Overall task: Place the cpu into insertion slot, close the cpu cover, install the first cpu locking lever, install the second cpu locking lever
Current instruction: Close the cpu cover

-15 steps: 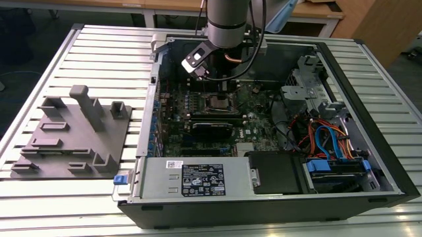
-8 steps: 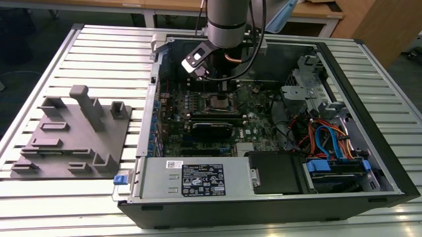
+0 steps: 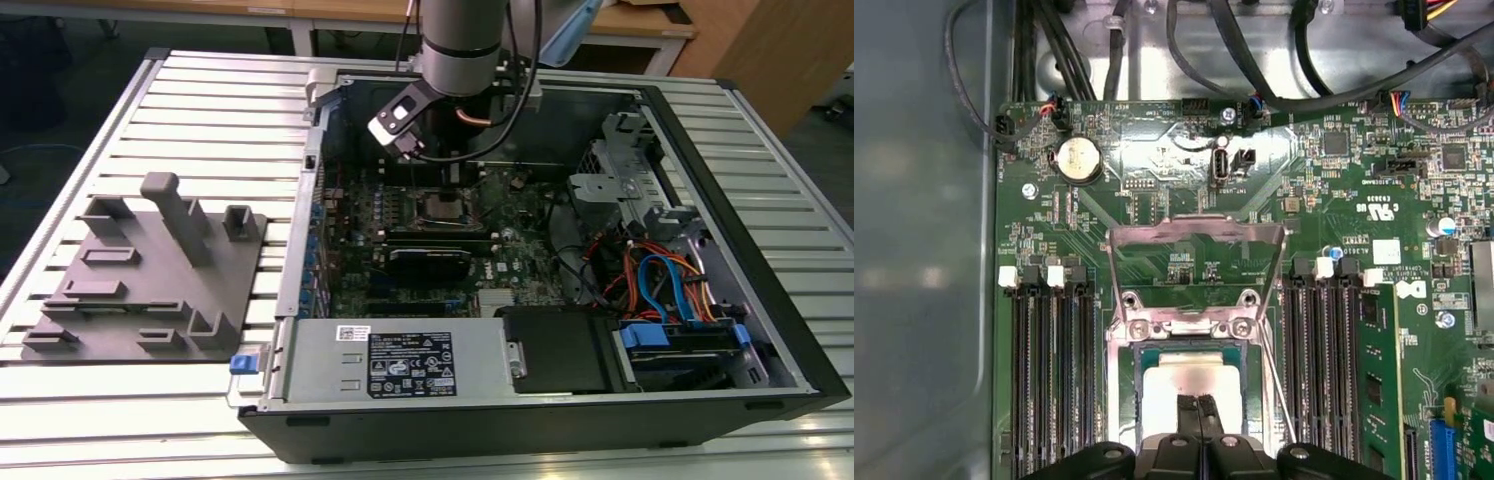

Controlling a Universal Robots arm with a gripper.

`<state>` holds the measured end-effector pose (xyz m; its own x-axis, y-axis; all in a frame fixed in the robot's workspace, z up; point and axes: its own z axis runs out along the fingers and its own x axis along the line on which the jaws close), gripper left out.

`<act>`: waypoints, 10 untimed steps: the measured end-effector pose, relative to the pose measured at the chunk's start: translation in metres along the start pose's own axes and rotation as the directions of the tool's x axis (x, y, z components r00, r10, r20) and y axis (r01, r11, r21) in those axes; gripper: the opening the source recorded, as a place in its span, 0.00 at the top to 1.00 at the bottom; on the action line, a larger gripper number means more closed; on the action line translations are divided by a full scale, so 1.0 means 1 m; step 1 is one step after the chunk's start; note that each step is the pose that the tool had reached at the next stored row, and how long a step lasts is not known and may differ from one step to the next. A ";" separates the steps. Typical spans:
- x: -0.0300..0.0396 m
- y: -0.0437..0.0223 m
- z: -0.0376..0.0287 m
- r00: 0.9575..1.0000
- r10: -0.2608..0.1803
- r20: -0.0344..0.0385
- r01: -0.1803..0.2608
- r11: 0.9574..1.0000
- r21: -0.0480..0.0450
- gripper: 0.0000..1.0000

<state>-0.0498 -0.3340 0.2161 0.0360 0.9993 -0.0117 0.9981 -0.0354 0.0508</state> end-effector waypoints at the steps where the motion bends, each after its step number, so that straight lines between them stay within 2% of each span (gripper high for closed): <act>1: 0.0000 0.0001 -0.0015 1.000 0.000 0.000 0.000 1.000 0.001 0.90; 7: -0.0001 0.0008 -0.0149 1.000 0.000 0.000 0.000 1.000 0.003 0.90; 10: -0.0001 0.0016 -0.0156 1.000 0.000 0.000 0.000 1.000 0.016 0.90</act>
<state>-0.0490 -0.3339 0.2317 0.0358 0.9993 -0.0117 0.9988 -0.0354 0.0353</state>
